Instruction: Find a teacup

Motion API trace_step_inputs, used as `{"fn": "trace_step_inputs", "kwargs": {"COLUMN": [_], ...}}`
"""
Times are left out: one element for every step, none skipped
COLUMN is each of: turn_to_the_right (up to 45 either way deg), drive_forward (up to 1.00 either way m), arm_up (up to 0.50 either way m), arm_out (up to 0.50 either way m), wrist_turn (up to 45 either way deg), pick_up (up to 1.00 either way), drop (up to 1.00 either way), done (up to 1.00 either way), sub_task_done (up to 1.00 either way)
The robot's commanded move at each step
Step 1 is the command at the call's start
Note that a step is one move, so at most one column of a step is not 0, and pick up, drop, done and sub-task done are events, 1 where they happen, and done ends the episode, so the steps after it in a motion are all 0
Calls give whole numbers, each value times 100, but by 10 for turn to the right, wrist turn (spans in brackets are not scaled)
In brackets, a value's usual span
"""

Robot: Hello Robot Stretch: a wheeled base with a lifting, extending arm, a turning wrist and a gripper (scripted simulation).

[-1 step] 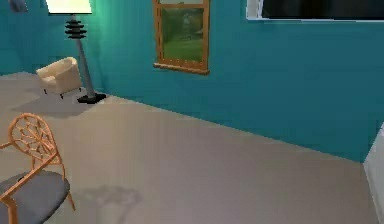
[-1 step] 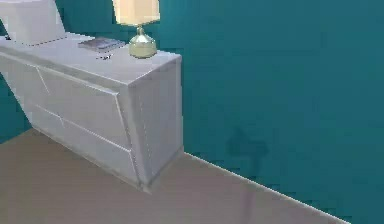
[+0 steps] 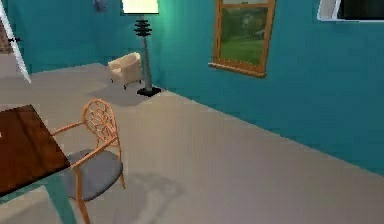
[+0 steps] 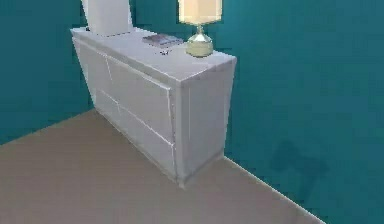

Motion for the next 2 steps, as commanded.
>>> {"fn": "trace_step_inputs", "kwargs": {"turn_to_the_right": [0, 0], "drive_forward": [100, 40], "arm_up": [0, 0], "arm_out": [0, 0], "wrist_turn": [0, 0], "pick_up": [0, 0], "drop": [0, 0], "done": [0, 0], "sub_task_done": [0, 0]}}
